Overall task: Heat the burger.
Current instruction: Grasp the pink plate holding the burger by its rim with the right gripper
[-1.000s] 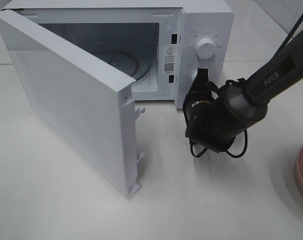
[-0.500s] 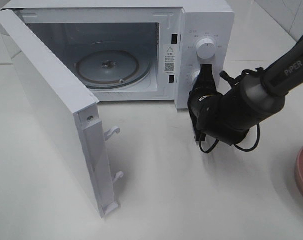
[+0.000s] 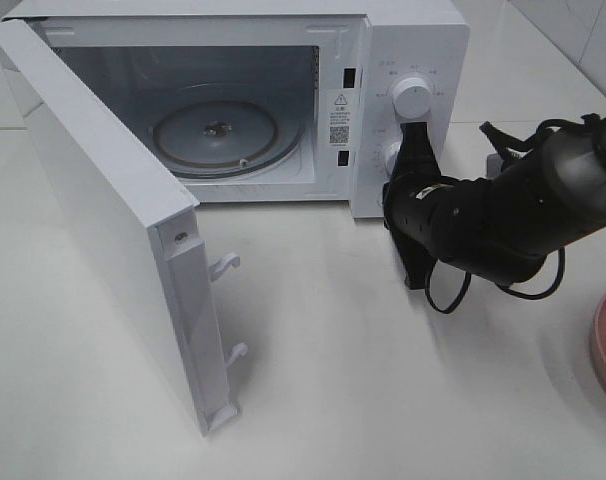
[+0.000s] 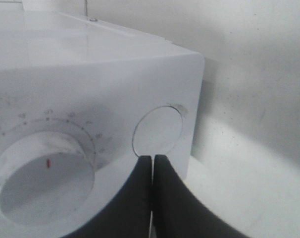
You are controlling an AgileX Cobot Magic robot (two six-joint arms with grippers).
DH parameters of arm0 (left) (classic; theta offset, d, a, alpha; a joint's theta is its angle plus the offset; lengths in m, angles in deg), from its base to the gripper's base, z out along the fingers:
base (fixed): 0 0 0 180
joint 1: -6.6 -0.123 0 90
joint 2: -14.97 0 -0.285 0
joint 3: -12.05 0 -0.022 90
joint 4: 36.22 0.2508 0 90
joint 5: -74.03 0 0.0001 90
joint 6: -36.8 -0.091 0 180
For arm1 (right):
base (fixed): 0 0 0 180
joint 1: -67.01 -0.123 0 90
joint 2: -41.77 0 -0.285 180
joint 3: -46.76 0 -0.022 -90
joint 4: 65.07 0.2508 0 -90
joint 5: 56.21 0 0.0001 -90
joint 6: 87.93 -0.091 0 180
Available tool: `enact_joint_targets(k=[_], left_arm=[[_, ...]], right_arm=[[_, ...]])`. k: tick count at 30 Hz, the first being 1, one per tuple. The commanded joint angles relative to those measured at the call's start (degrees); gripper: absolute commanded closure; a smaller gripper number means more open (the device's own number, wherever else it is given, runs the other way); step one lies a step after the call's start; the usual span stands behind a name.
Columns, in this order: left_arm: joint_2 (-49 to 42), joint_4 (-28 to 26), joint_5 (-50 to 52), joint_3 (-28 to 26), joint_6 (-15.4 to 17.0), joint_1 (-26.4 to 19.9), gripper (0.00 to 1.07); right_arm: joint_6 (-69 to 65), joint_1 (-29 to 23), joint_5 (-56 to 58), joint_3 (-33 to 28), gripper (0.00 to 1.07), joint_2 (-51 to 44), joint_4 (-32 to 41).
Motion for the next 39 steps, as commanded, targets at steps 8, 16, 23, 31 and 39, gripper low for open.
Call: enact_joint_targets(k=[8, 16, 23, 31, 39], left_arm=[[-0.86, -0.11, 0.8, 0.0, 0.17, 0.11, 0.07], [-0.86, -0.11, 0.8, 0.0, 0.17, 0.11, 0.07], [-0.86, -0.11, 0.8, 0.0, 0.17, 0.11, 0.07], [-0.86, -0.11, 0.8, 0.0, 0.17, 0.11, 0.07], [-0.86, -0.11, 0.8, 0.0, 0.17, 0.11, 0.07]], right_arm=[[9.05, 0.29, 9.05, -5.73, 1.07, -8.14, -1.55], [22.75, 0.46, 22.63, -6.36, 1.06, -15.01, -8.59], [29.05, 0.46, 37.76, -6.25, 1.05, -19.42, -23.09], [38.1, 0.46, 53.69, -6.25, 1.03, -24.35, -32.54], [50.25, 0.46, 64.8, -6.25, 1.01, -30.42, -32.83]])
